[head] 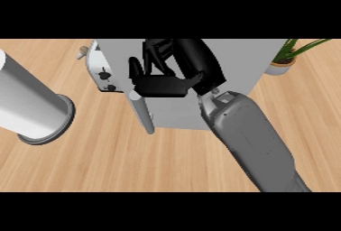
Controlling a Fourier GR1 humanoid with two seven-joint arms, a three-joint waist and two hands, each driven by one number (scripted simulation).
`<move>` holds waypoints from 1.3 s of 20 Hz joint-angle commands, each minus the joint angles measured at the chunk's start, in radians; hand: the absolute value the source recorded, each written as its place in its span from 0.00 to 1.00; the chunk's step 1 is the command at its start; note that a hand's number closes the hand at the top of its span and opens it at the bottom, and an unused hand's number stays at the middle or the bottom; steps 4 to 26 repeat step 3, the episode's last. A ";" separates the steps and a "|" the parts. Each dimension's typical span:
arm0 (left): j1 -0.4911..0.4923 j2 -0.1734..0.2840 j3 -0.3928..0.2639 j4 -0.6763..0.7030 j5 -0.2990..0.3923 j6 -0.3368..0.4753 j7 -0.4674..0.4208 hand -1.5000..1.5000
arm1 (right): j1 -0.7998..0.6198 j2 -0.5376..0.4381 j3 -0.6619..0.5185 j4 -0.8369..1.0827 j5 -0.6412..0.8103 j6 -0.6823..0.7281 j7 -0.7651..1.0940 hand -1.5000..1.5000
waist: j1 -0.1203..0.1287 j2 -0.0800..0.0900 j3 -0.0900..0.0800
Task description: Pick up the bottled water, place it into the cabinet and close the cabinet
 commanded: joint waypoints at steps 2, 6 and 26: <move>-0.043 0.006 -0.005 0.011 0.000 0.013 0.023 1.00 | -0.019 -0.032 -0.088 0.200 0.012 -0.029 0.003 1.00 | -0.006 0.071 -0.005; -0.035 0.013 0.005 0.008 0.021 -0.006 0.022 1.00 | -0.007 -0.032 -0.090 0.213 0.016 -0.034 -0.011 1.00 | 0.006 0.073 -0.005; -0.035 0.013 0.005 0.008 0.021 -0.006 0.022 1.00 | -0.007 -0.032 -0.090 0.213 0.016 -0.034 -0.011 1.00 | 0.006 0.073 -0.005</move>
